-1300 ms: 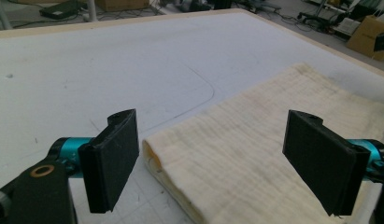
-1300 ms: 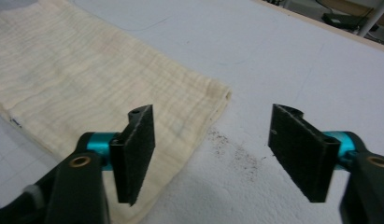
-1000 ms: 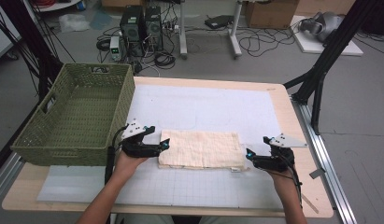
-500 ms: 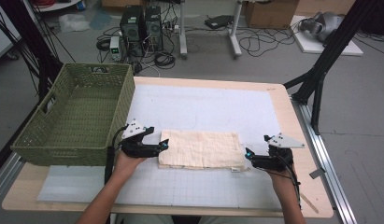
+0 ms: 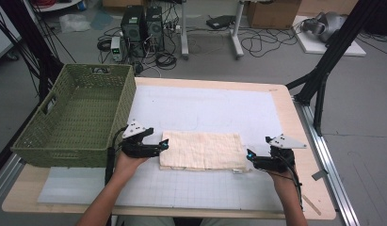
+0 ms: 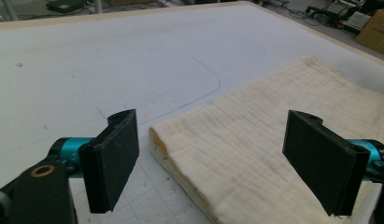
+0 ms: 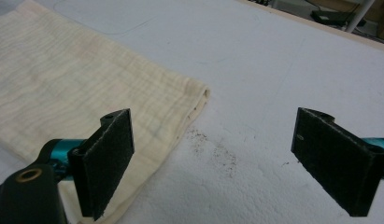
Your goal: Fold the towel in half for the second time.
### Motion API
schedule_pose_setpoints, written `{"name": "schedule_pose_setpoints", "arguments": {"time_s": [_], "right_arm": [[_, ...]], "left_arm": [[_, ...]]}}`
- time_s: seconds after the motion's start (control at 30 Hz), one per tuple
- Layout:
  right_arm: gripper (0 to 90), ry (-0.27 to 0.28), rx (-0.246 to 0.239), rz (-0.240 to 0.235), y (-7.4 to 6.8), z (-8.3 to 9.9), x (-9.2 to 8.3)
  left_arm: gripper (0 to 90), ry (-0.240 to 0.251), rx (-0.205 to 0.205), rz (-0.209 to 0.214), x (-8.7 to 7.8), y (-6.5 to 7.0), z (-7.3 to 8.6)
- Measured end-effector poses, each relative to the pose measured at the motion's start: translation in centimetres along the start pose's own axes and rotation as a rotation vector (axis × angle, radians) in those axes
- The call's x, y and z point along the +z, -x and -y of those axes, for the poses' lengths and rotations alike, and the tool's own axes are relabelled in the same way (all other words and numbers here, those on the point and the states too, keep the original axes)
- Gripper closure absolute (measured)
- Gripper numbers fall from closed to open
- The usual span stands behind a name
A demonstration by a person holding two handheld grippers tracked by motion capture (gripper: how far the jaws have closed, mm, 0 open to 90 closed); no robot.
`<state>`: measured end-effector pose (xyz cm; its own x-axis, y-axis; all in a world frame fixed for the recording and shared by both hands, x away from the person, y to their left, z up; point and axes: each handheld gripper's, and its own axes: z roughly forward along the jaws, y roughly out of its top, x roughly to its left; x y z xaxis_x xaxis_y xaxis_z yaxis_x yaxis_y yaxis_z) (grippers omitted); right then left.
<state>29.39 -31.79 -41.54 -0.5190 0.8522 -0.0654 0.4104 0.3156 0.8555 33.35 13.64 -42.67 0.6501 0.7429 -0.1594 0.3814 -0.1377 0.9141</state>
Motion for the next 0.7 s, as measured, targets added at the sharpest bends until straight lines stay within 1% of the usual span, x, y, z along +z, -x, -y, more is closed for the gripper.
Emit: {"name": "schedule_pose_setpoints", "arguments": {"time_s": [0.13, 0.2, 0.23, 0.37, 0.43, 0.57, 0.67, 0.7], "right_arm": [[11.8, -0.012, 0.008, -0.009, 0.2, 0.3, 0.1], [11.7, -0.030, 0.006, -0.013, 0.3, 0.5, 0.2], [11.6, -0.037, 0.008, -0.016, 0.4, 0.7, 0.2], [11.4, -0.027, 0.033, -0.027, 0.5, 0.8, -0.1], [11.3, -0.023, 0.036, -0.032, 0.6, 0.8, -0.2], [11.3, -0.026, 0.050, -0.033, 0.8, 1.0, -0.3], [11.3, -0.021, 0.063, -0.032, 0.9, 1.0, -0.5], [11.3, -0.018, 0.063, -0.032, 0.9, 1.0, -0.5]], "left_arm": [[18.9, 0.019, -0.015, -0.003, 0.2, -0.2, -0.2], [18.9, 0.013, -0.004, 0.001, 0.3, -0.1, -0.5], [18.9, 0.023, -0.004, -0.001, 0.3, 0.0, -0.7], [19.2, 0.034, -0.005, 0.006, 0.4, -0.2, -1.3], [20.9, 0.019, -0.009, 0.019, 0.6, -0.3, -1.5], [21.9, 0.022, -0.004, 0.017, 0.9, -0.3, -2.2], [26.7, 0.006, -0.012, 0.031, 1.3, -0.5, -2.5], [26.9, 0.003, -0.009, 0.028, 1.5, -0.6, -2.6]]}}
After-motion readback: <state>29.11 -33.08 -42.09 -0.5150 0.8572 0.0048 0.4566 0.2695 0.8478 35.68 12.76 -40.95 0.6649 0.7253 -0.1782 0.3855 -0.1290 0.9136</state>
